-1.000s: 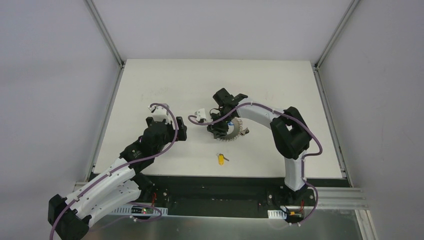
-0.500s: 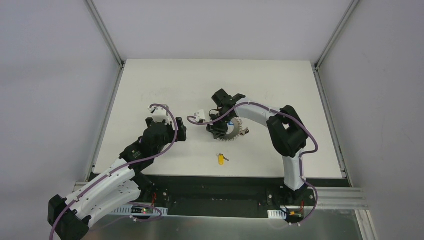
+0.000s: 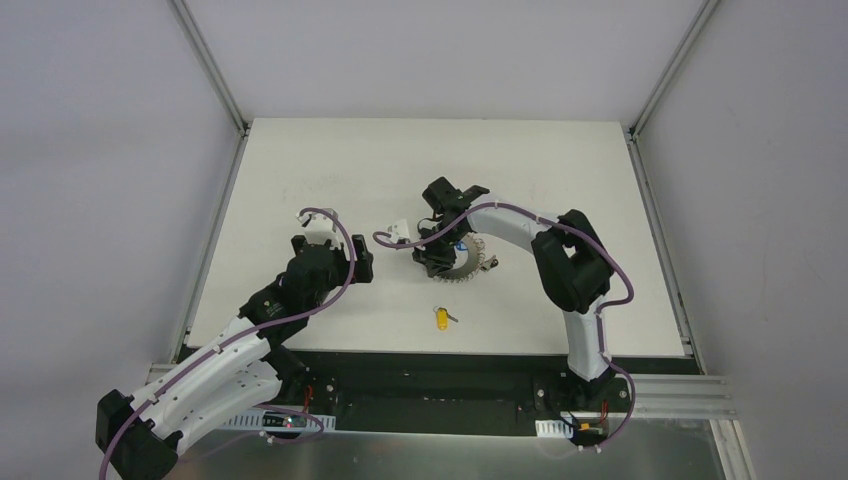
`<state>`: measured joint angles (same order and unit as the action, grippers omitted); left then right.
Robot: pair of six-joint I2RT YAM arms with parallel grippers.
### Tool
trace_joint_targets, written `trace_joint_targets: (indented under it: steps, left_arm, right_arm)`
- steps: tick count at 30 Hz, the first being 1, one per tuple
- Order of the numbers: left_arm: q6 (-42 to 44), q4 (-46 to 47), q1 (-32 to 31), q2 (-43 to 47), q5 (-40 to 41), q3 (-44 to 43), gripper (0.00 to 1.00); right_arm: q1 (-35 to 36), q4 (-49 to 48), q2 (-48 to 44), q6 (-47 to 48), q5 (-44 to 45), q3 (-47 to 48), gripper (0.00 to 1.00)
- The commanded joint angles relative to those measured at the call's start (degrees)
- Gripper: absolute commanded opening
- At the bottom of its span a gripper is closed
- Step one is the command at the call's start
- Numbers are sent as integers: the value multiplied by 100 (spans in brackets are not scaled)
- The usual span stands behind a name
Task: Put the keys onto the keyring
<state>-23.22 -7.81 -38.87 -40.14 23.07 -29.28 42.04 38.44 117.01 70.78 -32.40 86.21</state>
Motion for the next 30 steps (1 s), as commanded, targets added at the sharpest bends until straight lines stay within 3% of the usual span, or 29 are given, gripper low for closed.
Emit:
trace_joint_targets:
  steps: [1,8,13,24,30]
  left_arm:
    - [-51,71,55,36,84,11,100]
    - [-43,75,55,-1,92,14,100]
    - [-46,69,56,-15,110,10,100]
    - [-42,78,56,16,130,17,100]
    - [-21,180,55,158,17,82,100]
  right_arm:
    - [2,211,83,214,-234,194,30]
    - [-16,389,183,242,-191,285,19]
    - [-27,508,243,269,-197,352,0]
    - [-95,579,-15,-119,-631,329,0]
    - [-90,-838,-841,-1053,-820,-650,0]
